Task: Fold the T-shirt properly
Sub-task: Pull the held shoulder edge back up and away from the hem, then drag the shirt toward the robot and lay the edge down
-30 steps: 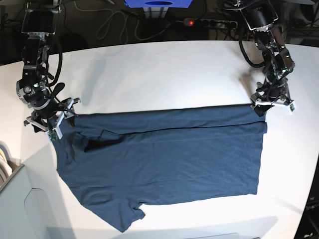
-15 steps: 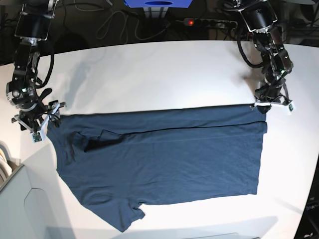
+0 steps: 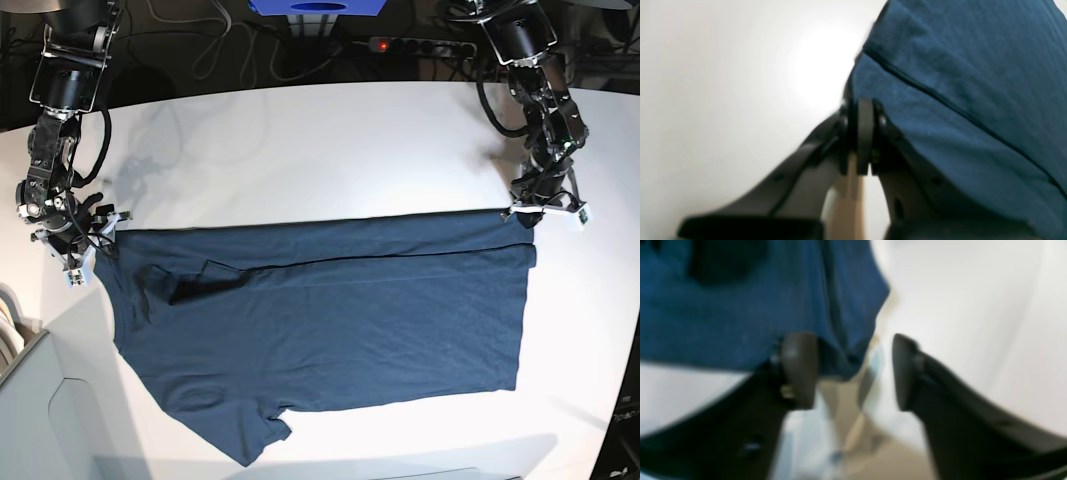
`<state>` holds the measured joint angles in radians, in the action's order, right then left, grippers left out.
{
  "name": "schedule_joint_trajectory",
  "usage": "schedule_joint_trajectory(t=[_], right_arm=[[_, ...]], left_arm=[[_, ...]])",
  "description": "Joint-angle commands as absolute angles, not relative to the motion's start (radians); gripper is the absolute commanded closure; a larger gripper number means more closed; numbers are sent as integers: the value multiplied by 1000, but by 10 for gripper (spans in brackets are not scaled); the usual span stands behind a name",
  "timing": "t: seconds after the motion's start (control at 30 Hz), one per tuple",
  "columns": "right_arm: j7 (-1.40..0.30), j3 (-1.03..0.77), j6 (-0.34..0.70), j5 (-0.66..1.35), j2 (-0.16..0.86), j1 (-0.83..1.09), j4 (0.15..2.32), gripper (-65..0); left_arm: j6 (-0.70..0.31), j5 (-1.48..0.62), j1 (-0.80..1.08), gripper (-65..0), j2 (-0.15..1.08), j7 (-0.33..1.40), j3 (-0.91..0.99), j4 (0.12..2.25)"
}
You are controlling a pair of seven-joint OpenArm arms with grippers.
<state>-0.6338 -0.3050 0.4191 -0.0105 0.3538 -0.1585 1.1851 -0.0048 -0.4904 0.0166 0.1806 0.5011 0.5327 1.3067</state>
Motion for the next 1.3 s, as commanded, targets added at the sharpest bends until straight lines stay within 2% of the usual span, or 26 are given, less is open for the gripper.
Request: schedule_joint_trajectory(t=[0.0, 0.13, 0.17, 0.43, 0.8, 1.07, 1.27], right_arm=[[-616, -309, 463, -4, 369, -174, 1196, -207], [-616, -308, 483, -4, 367, -157, 1173, -22], [-616, -308, 484, -4, 367, -157, 1171, 0], [-630, -308, 486, -4, 395, -157, 1271, -1], [-768, -308, 486, -4, 429, -234, 1438, -1], [-796, -174, 486, -111, 424, -380, 1434, -1], [-817, -163, 486, -128, 414, -364, 1437, -1]], left_arm=[[-1, -481, 13, 0, 191, 521, 532, 1311], [-1, -481, 18, 0, 191, 521, 532, 1313], [-1, -481, 19, 0, 191, 521, 532, 1317], [-1, -481, 22, 0, 193, 533, 535, 1415], [1, -481, -5, 0, 203, 533, 532, 1595], [7, -479, -71, 0, 237, 535, 530, 1578], [2, -479, -47, 0, 239, 535, 535, 1575]])
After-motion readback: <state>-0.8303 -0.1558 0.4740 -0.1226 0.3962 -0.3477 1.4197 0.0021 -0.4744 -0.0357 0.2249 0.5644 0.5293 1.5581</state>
